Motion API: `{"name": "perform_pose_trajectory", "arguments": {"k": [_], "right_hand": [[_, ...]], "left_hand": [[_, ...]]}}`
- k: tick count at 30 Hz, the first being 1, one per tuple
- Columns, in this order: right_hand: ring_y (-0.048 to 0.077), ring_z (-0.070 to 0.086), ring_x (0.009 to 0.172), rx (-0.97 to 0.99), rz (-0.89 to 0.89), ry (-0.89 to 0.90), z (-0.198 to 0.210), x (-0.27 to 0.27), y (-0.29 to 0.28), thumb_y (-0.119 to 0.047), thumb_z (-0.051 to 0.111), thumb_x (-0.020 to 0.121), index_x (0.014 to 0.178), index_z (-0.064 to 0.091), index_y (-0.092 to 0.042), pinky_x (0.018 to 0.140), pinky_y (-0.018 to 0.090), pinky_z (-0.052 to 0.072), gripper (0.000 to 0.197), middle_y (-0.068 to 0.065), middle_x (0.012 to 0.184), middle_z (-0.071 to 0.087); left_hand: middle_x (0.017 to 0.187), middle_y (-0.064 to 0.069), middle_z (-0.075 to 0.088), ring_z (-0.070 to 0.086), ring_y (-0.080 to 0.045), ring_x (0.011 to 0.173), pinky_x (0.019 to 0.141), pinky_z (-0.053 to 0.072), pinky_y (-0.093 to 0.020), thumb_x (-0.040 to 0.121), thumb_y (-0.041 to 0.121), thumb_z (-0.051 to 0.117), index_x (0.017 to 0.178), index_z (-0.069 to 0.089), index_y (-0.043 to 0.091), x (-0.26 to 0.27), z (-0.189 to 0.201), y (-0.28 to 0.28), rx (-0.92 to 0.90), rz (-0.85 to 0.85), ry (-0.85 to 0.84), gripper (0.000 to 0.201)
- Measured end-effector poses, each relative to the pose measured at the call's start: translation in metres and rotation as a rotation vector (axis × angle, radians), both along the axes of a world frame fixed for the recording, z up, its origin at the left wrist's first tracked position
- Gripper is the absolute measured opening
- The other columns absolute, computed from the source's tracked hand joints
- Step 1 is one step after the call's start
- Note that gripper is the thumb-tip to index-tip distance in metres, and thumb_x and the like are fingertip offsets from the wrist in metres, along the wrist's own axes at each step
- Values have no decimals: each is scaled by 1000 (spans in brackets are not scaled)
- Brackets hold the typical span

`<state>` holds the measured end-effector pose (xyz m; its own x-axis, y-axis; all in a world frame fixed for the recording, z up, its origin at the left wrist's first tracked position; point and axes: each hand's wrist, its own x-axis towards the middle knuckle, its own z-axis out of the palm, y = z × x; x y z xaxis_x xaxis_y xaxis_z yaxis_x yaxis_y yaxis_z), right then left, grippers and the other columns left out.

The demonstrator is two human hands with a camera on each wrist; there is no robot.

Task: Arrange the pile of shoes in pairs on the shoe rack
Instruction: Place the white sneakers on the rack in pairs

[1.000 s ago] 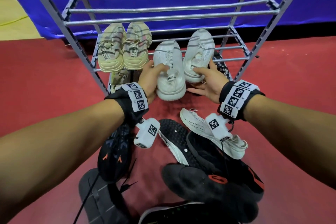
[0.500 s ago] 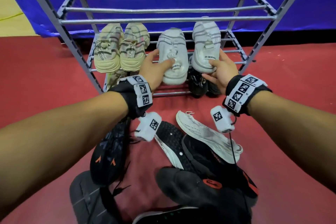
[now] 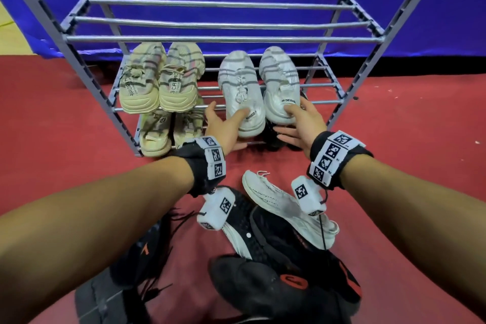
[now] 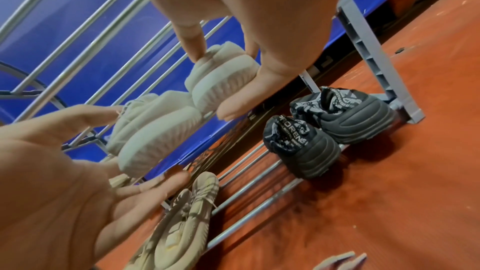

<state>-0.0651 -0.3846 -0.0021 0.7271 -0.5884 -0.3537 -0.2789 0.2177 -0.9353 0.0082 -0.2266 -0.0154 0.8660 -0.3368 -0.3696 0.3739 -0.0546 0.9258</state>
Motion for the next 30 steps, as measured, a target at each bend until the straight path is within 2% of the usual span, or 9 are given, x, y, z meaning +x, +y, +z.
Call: {"name": "perform_pose_trajectory", "arguments": {"k": [3,7,9,13,18,22,24,27,30], "right_hand": [[29,76,85,20,-22,-60,-2,-1,9,-26,58,96,136,52,-36,71,35,63,42,6,109,73],[29,74,90,33,-111,-162,-8,4,9,-9,53,97,140,53,-30,68,29,62,49,11,115,71],[27,74,89,-6,-143,-180,-5,7,-2,-4,51,95,138,56,-29,65,27,61,50,9,117,70],[18,72,62,-68,-235,-170,3,7,-35,-2,50,94,143,54,-28,55,23,58,55,12,111,73],[23,68,76,-60,-215,-114,2,5,-58,-5,46,97,121,63,-35,64,26,61,42,11,114,72],[21,67,68,-48,-276,-90,-7,4,-60,-17,48,99,121,64,-29,57,24,59,29,12,106,72],[23,69,69,-3,-288,-92,-9,5,-57,-23,51,99,122,60,-28,60,27,60,25,11,103,71],[27,72,81,6,-288,-153,-13,7,-57,-11,55,94,117,62,-26,69,31,63,28,12,107,71],[20,69,76,-59,-319,-186,-13,9,-64,-5,54,92,124,64,-22,67,28,60,38,8,104,70]], "left_hand": [[123,-7,60,75,-31,67,60,63,-36,93,33,65,150,21,33,-7,-5,3,-8,-46,-31,71],[116,-21,68,72,-29,56,46,56,-28,98,12,56,146,35,28,-2,-5,-12,-59,2,-83,55],[122,-22,65,72,-30,56,47,55,-27,96,11,57,147,38,28,1,-4,-26,-67,8,-126,57],[125,-18,66,74,-31,61,52,58,-30,95,18,62,149,39,31,1,1,-60,-89,0,-174,60],[122,-10,68,75,-28,64,52,58,-26,99,25,58,151,37,28,2,8,-89,-118,29,-150,57],[117,-5,68,75,-26,63,53,58,-28,97,32,58,148,37,39,-8,1,-95,-83,47,-96,56],[114,1,68,75,-26,64,57,60,-31,95,37,59,148,33,43,-12,2,-93,-80,25,-54,59],[112,-4,69,76,-25,69,59,61,-31,98,24,59,151,30,40,-11,4,-95,-172,-7,-13,62],[124,-13,67,76,-22,71,57,61,-28,100,12,54,155,26,36,-10,4,-99,-193,-23,-26,66]]}}
